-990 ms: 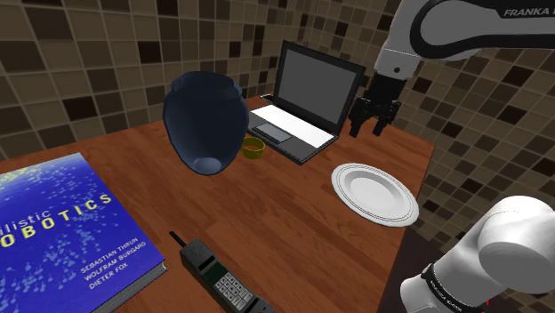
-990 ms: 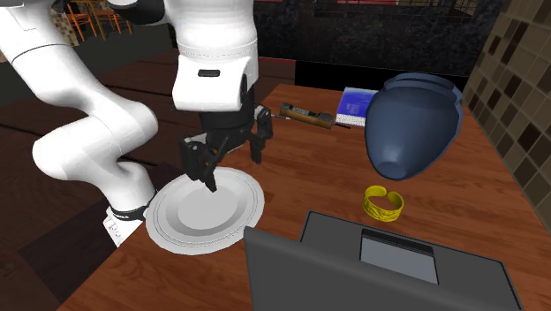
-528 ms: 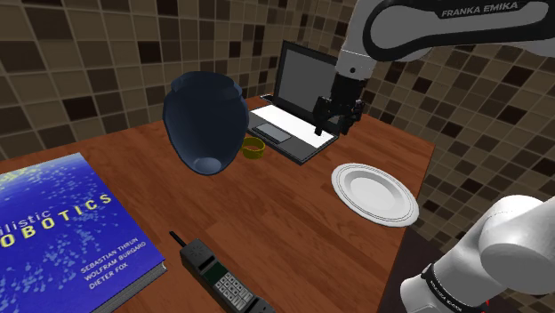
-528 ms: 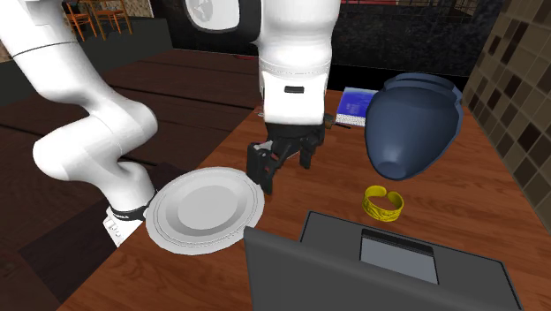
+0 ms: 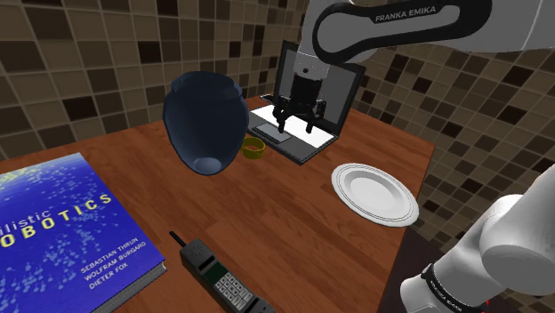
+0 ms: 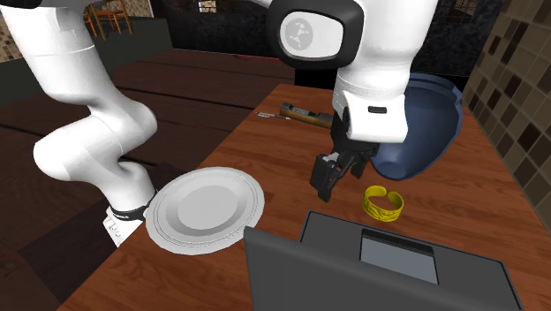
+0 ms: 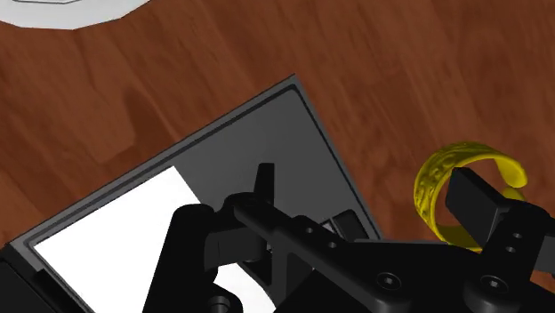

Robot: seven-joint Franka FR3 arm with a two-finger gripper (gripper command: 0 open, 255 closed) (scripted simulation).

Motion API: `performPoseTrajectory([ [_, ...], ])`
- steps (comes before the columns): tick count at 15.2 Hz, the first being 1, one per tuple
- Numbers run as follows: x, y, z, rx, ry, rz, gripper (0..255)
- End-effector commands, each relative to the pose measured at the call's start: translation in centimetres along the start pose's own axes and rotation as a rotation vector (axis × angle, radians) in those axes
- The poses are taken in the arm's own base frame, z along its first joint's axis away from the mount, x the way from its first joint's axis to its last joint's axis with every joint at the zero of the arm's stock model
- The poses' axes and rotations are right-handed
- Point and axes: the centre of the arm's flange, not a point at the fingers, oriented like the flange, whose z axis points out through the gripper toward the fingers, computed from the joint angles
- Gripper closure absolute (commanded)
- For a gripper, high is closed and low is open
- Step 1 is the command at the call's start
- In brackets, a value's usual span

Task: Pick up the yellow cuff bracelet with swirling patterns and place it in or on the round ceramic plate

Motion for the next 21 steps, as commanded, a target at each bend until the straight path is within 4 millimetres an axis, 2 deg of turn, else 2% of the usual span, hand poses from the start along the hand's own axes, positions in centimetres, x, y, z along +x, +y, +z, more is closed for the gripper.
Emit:
performPoseTrajectory([
  [1, 1.6, -2.2, 0.6, 0.001, 0.000, 0.014, 0],
  [6, 5.4, -7.1, 2.1, 0.002, -0.001, 0.043, 0],
  [14, 5.4, -7.1, 6.1, 0.002, -0.001, 0.043, 0],
  [21, 5.4, -7.1, 6.1, 0.002, -0.001, 0.043, 0],
])
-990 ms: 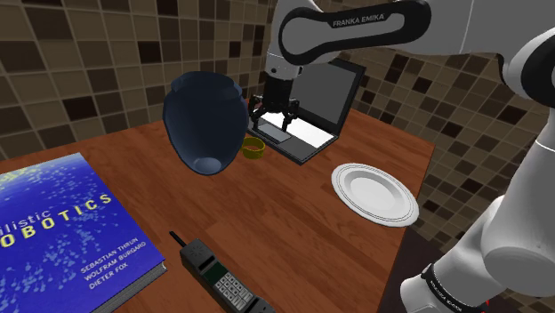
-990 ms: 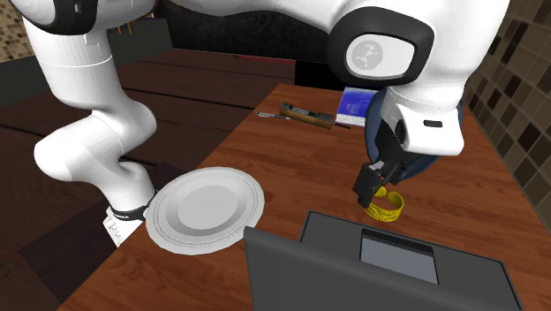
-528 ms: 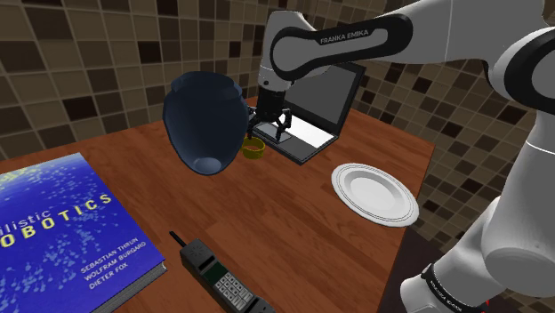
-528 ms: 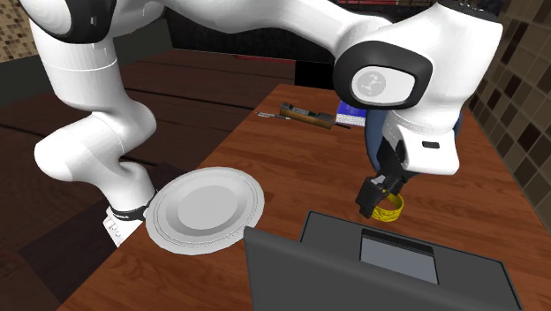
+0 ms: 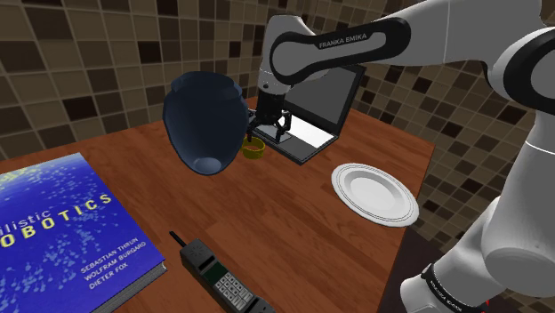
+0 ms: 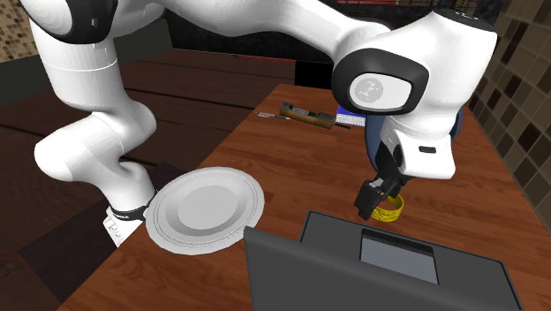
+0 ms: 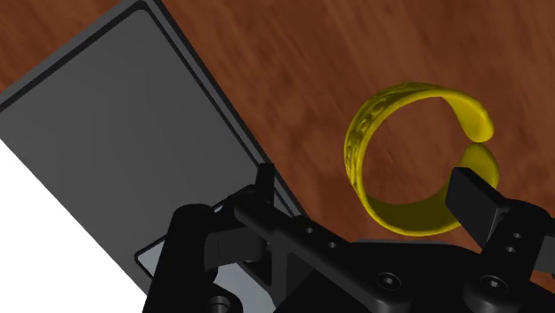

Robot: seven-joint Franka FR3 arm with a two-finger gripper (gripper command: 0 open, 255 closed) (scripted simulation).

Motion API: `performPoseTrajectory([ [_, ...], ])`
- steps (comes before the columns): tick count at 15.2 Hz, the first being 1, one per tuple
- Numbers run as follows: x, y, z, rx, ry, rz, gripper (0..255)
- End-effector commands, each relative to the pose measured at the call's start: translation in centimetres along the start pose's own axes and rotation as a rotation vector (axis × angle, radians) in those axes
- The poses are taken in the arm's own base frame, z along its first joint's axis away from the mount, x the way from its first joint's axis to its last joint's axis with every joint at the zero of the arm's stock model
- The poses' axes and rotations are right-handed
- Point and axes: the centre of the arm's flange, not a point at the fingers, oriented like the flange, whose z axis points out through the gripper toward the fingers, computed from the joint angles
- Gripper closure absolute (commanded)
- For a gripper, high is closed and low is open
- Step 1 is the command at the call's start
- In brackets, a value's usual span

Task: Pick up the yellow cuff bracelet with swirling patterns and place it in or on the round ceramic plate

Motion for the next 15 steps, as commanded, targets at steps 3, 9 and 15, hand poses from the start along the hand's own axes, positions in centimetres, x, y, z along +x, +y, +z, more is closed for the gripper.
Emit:
performPoseTrajectory([
  [3, 0.0, 0.0, 0.0, 0.000, 0.000, 0.000, 255],
  [9, 0.0, 0.0, 0.0, 0.000, 0.000, 0.000, 255],
  [15, -0.2, -0.1, -2.6, 0.000, 0.000, 0.000, 255],
])
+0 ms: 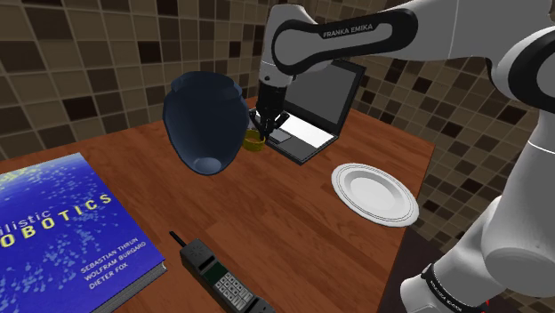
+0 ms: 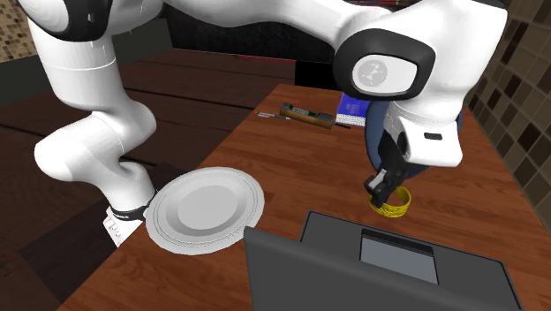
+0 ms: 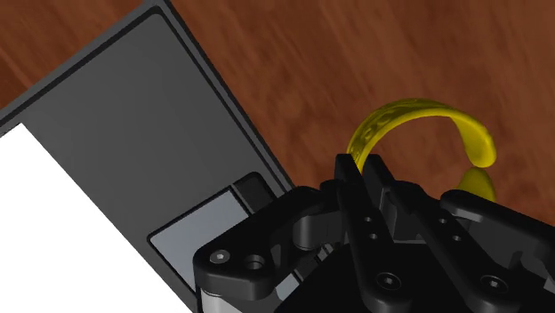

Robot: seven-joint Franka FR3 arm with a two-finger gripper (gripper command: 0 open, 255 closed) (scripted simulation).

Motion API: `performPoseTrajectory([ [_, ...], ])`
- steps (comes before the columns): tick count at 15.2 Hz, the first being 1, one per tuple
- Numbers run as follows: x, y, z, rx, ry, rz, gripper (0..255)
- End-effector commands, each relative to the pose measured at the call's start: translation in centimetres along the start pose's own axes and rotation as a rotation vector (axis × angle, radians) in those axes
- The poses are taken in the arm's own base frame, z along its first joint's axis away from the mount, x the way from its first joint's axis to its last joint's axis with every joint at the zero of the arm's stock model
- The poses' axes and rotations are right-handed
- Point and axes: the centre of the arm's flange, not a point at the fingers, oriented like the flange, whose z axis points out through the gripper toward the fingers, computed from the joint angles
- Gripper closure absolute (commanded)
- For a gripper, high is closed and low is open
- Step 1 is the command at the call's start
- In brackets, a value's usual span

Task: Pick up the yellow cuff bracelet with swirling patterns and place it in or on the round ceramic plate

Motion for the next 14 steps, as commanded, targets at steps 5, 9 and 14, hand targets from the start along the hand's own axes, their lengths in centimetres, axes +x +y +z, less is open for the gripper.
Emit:
performPoseTrajectory([
  [5, -0.2, -0.1, -3.2, 0.000, 0.000, 0.000, 255],
  [9, -0.4, -0.2, -5.3, 0.000, 0.000, 0.000, 255],
  [14, -2.1, 1.8, -6.8, 0.000, 0.000, 0.000, 255],
])
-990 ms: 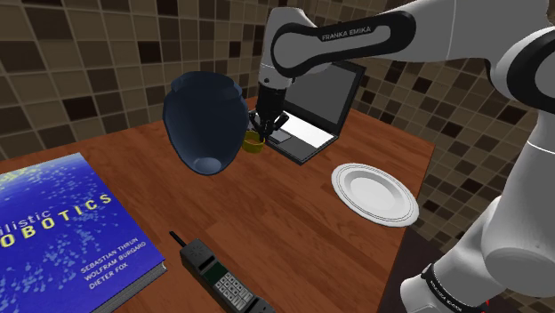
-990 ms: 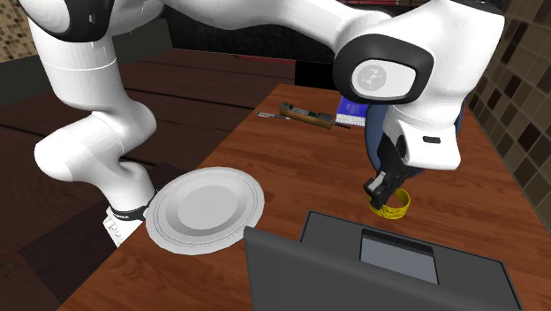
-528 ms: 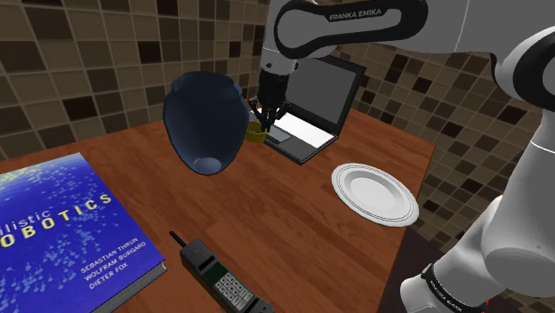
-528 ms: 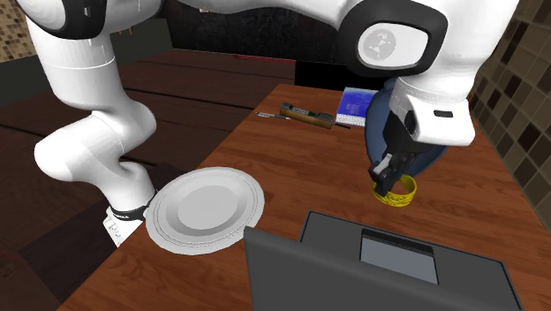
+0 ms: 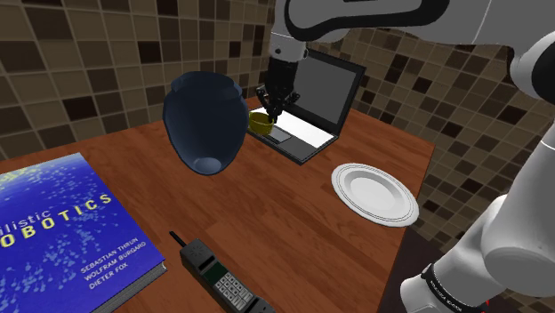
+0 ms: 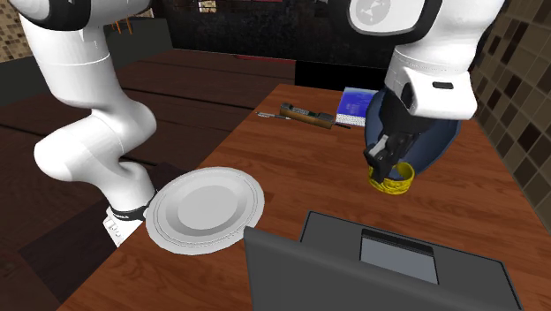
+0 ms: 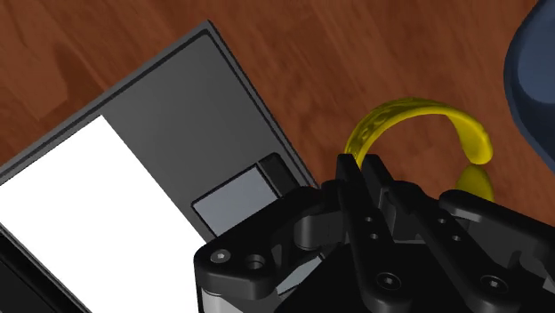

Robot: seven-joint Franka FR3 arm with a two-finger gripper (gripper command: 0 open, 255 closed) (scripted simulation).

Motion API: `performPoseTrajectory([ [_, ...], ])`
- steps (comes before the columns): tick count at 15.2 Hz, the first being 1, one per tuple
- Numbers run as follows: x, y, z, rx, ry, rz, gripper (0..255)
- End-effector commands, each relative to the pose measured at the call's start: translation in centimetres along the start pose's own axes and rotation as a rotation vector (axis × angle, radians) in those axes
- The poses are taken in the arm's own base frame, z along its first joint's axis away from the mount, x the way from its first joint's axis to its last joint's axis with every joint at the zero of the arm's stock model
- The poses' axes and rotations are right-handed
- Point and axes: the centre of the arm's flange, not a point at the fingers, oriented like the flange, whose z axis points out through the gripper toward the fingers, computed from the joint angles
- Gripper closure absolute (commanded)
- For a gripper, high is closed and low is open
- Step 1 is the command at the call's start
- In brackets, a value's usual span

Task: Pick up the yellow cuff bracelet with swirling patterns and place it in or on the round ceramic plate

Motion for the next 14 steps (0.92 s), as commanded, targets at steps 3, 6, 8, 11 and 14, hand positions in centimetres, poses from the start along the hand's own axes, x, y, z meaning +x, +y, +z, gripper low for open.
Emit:
performPoseTrajectory([
  [3, -3.1, 3.9, -0.2, 0.000, 0.000, 0.000, 255],
  [6, -5.5, 7.0, -0.3, 0.000, 0.000, 0.000, 255],
  [8, -7.1, 9.1, -0.3, 0.000, 0.000, 0.000, 255],
  [11, -9.5, 12.3, -0.4, 0.000, 0.000, 0.000, 255],
  [14, -11.9, 15.4, -0.5, 0.000, 0.000, 0.000, 255],
])
